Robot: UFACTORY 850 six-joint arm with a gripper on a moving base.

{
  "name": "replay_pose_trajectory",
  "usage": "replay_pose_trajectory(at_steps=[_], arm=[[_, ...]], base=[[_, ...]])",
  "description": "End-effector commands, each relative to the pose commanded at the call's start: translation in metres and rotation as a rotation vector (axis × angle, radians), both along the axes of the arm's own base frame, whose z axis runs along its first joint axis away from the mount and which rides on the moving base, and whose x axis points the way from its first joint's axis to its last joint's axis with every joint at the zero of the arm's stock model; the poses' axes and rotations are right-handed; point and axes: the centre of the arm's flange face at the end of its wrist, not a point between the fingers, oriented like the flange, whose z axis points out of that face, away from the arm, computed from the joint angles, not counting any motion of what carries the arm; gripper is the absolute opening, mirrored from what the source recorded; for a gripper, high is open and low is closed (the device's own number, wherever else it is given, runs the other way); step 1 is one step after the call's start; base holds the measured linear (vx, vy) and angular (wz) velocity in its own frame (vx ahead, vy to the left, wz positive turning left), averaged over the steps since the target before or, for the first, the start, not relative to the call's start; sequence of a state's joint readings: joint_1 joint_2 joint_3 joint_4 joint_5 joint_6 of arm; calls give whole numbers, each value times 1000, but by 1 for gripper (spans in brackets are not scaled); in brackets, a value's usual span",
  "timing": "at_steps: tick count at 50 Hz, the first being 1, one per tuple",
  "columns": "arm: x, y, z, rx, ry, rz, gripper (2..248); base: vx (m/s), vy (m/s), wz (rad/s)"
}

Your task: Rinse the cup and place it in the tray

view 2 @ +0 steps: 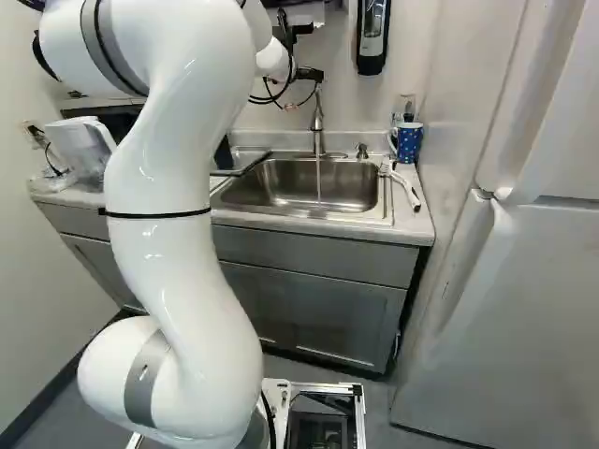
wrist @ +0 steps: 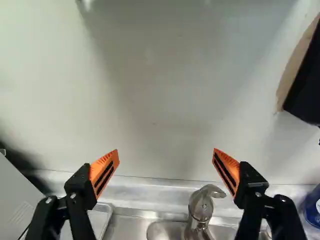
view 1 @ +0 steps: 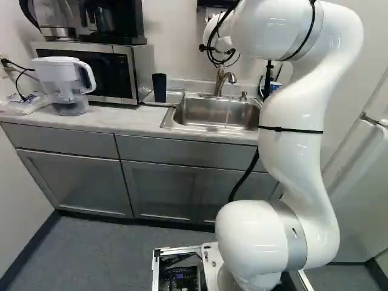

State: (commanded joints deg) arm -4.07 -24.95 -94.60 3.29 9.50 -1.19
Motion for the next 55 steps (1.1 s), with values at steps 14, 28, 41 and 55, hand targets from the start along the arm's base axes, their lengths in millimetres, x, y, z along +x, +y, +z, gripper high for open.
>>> replay_pose_trajectory(at_steps=[14,28,41,55], arm=[[0,0,-1,1,14,1,247],[-1,0,-4,4,41,2,247],[-2,2,-5,5,58,5,247],[-2,2,-6,7,75,6,247]], base=[[0,0,0],[0,0,0],[0,0,0],[0,0,0]])
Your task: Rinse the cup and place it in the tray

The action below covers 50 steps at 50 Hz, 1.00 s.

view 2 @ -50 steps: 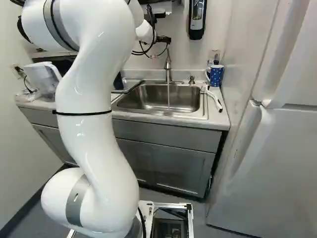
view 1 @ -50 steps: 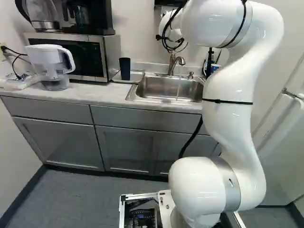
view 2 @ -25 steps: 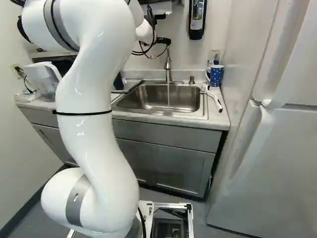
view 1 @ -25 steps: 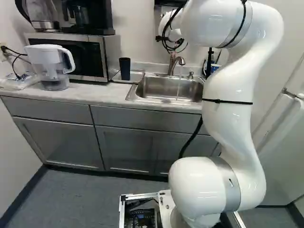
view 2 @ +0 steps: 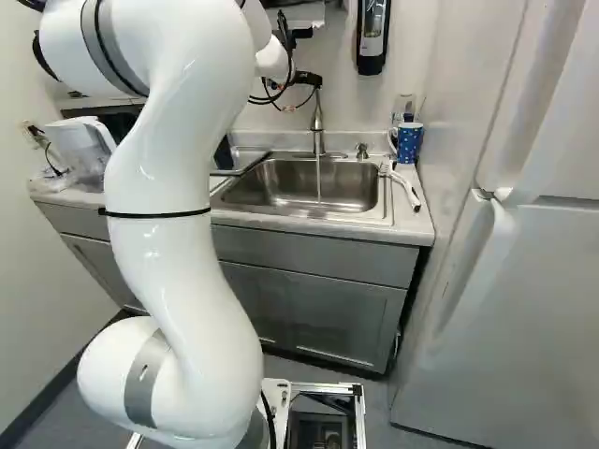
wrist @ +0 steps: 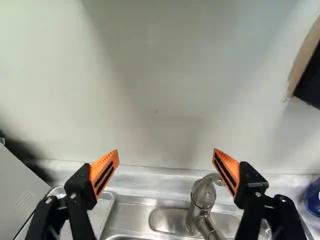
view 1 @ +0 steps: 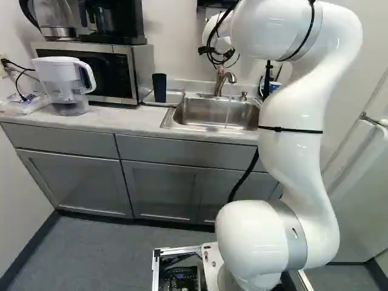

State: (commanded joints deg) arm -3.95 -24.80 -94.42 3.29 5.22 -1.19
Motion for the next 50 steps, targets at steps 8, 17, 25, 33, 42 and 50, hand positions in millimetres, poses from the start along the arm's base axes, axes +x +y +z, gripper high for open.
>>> replay_pose_trajectory(at_steps=[8,17,25,33,42,50], arm=[[0,0,-1,1,10,1,247],[-2,0,-2,2,21,1,247],[-6,0,-2,3,33,1,247],[-9,0,-2,4,44,1,247],[-9,0,-3,5,54,2,247],[-9,1,-4,6,64,3,247]], base=[[0,0,0],[0,0,0],[0,0,0],[0,0,0],[0,0,0],[0,0,0]])
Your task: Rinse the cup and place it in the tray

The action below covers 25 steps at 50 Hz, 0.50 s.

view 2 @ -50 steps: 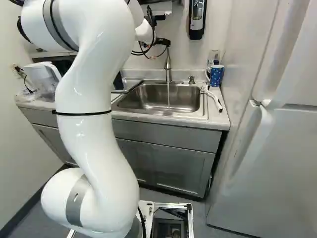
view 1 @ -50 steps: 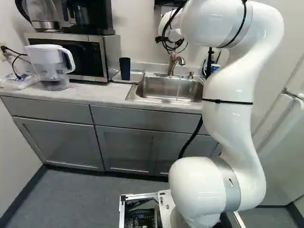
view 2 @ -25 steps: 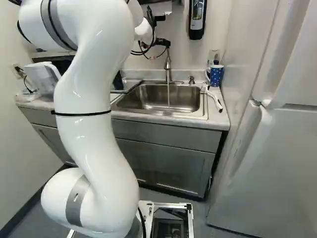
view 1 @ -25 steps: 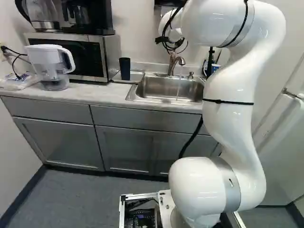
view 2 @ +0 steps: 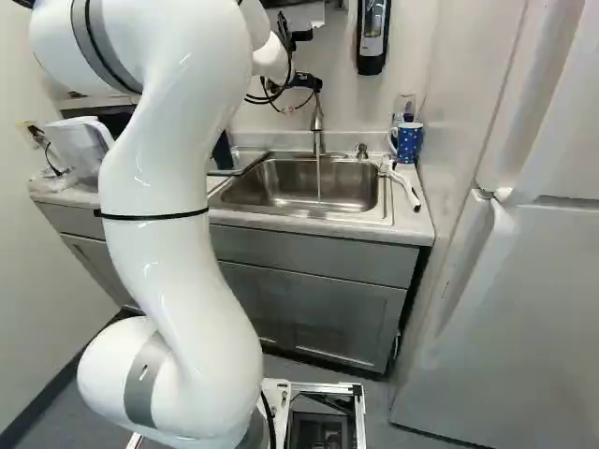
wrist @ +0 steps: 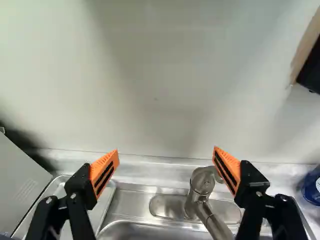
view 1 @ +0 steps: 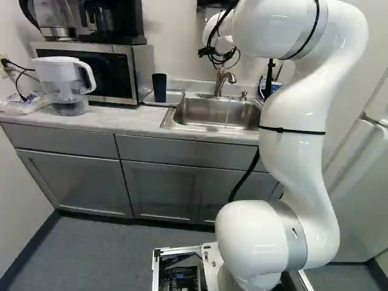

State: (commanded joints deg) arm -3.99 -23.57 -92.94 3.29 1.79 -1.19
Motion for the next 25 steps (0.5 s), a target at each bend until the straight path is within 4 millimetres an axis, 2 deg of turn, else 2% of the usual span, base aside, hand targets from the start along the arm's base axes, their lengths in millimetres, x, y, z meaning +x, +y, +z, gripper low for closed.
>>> replay_pose_trajectory(at_steps=[25], arm=[[-3,0,-3,4,39,2,247]], base=[[0,0,0]])
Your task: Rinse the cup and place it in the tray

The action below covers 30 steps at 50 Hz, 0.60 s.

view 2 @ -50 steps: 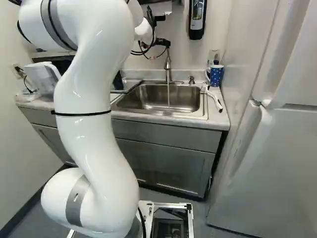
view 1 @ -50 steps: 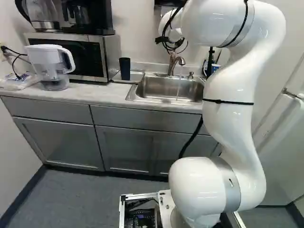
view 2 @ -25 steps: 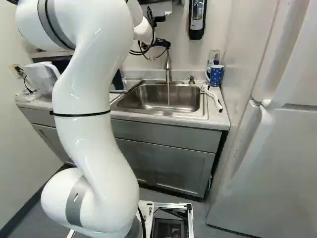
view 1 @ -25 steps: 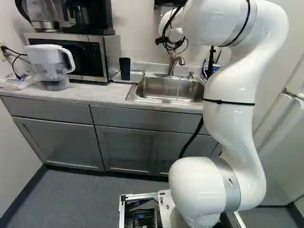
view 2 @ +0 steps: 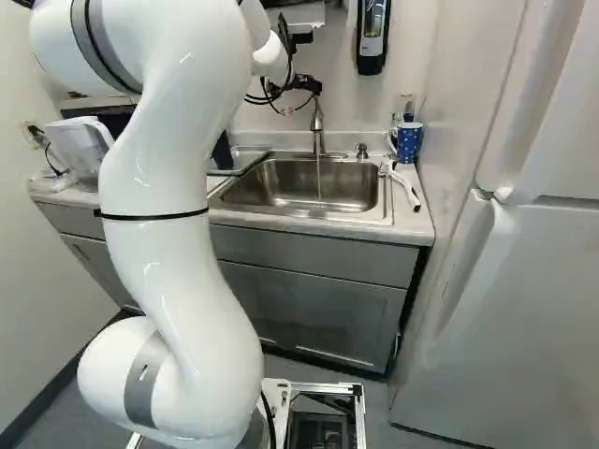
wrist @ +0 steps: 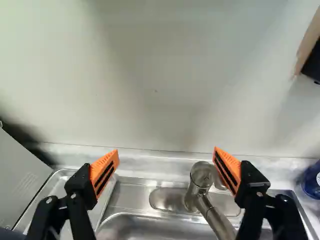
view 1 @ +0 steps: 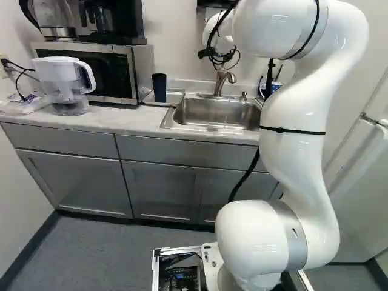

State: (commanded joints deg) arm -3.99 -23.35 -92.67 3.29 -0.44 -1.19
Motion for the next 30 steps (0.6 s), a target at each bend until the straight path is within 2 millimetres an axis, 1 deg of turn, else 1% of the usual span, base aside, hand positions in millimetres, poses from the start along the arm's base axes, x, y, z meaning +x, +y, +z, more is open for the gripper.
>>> replay_pose_trajectory(at_steps=[30], arm=[[-16,10,-1,3,43,15,247]], base=[[0,0,0]])
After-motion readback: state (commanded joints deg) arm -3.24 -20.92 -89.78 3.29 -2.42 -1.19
